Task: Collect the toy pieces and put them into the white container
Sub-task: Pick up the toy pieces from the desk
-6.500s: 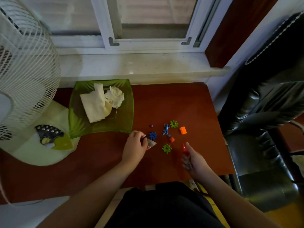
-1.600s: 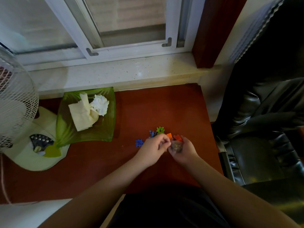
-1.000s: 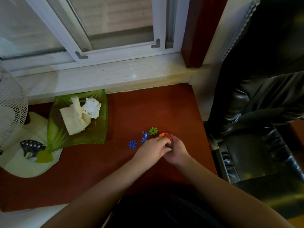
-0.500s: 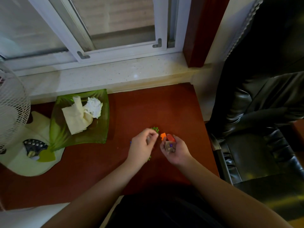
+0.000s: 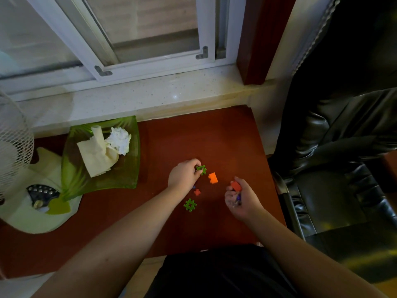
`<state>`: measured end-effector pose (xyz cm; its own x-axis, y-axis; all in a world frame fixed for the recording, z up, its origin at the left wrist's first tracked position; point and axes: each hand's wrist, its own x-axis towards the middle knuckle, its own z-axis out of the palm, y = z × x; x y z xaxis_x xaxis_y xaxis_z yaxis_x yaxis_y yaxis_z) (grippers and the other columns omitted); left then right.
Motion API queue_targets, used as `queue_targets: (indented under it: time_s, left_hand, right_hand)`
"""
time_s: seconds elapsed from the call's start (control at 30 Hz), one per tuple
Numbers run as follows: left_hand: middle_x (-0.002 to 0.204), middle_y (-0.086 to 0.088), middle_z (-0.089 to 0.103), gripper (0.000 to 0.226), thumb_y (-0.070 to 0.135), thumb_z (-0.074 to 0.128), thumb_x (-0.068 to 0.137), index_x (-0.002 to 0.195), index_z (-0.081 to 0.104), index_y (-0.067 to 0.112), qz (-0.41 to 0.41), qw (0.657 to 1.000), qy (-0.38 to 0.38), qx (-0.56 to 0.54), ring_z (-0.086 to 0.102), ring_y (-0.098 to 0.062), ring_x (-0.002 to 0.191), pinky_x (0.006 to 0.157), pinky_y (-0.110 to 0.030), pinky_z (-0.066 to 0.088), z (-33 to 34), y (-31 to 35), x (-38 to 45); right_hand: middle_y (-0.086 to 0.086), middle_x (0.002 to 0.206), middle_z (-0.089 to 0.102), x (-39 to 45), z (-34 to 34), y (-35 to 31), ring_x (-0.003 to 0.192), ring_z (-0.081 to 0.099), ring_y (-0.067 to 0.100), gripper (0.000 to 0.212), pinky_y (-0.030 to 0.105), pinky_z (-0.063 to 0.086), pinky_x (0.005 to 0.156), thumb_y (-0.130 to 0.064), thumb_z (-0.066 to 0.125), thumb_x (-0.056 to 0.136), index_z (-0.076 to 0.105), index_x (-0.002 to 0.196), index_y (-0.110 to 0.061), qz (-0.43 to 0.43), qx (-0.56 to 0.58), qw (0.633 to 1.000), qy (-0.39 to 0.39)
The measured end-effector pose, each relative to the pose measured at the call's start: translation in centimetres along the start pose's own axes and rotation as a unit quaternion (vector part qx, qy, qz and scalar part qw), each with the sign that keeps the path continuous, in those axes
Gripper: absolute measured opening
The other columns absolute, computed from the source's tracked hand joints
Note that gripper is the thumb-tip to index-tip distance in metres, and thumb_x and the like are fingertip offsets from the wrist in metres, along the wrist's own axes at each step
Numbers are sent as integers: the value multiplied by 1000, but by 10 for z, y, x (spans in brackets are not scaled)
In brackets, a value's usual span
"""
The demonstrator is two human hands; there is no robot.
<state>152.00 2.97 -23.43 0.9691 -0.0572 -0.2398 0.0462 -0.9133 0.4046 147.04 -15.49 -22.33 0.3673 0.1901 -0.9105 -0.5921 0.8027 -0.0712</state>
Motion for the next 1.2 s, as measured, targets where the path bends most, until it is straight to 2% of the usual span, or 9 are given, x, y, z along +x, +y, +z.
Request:
queue_targets:
  time_s: [0.07, 0.13, 0.3, 0.43, 0.63, 0.7, 0.97, 1.13, 1.2]
  left_hand:
    - [93, 1, 66, 19, 32, 63, 88, 106, 64, 26, 11, 1000, 3, 15, 64, -23, 88, 63, -30, 40, 7, 1, 6]
    - [97, 1, 67, 19, 32, 63, 88, 106, 63, 27, 13, 1000, 2, 26, 63, -23, 91, 66, -32, 42, 13, 1, 9]
    - [99, 0, 66, 12, 31, 60, 90, 101, 62, 25, 13, 999, 8, 40, 63, -24, 91, 65, -31, 39, 23, -3, 15]
    - [104, 0, 64, 16, 32, 55, 94, 104, 61, 21, 28, 998, 7, 62, 62, -23, 93, 68, -31, 40, 26, -4, 18]
    - [97, -5, 62, 17, 24, 49, 98, 102, 61, 14, 132, 975, 11, 176, 61, -26, 86, 64, -37, 46, 28, -11, 16]
    - [95, -5, 62, 16, 23, 51, 97, 100, 62, 13, 144, 971, 16, 189, 61, -26, 84, 62, -38, 48, 28, -13, 15]
    - [93, -5, 62, 18, 29, 51, 97, 96, 59, 12, 116, 981, 40, 150, 61, -25, 84, 65, -37, 48, 32, -21, 15]
    - [98, -6, 64, 19, 29, 52, 97, 98, 61, 12, 69, 993, 82, 57, 62, -25, 86, 66, -33, 41, 15, -6, 12]
    - [97, -4, 64, 18, 29, 53, 96, 97, 62, 13, 105, 989, 103, 16, 62, -23, 83, 64, -30, 39, 0, 13, -1]
  right_hand:
    - [2, 59, 46, -1, -5, -5, 41, 35, 7, 22, 17, 29, 34, -27, 58, 93, 50, 81, -11, -6, -2, 1000, 2]
    - [1, 58, 45, -3, -9, -9, 41, 33, 7, 24, 17, 28, 33, -28, 56, 94, 51, 78, -11, -10, -4, 1000, 2]
    - [2, 58, 44, -10, -13, -17, 39, 32, 8, 25, 18, 28, 32, -26, 54, 95, 50, 76, -10, -9, 0, 1000, -11]
    - [2, 58, 46, -15, -14, -20, 41, 33, 8, 23, 18, 28, 34, -26, 55, 94, 51, 77, -10, -12, -5, 1000, -8]
    - [2, 57, 46, -19, -16, -23, 40, 33, 8, 23, 18, 28, 34, -26, 56, 94, 52, 78, -10, -18, -11, 1000, -4]
    - [2, 58, 46, -21, -18, -23, 40, 34, 8, 24, 18, 29, 34, -26, 56, 94, 52, 77, -10, -18, -10, 1000, -6]
    - [3, 59, 47, -27, -32, -21, 42, 36, 9, 23, 18, 32, 37, -26, 57, 94, 53, 80, -9, -24, 16, 1000, -9]
    - [4, 62, 50, -27, -40, -13, 46, 39, 10, 22, 19, 35, 38, -27, 57, 94, 55, 85, -7, -29, 46, 999, -3]
    - [7, 65, 51, -29, -38, -7, 48, 42, 13, 22, 21, 37, 44, -26, 53, 96, 55, 89, -5, -38, 73, 997, 5]
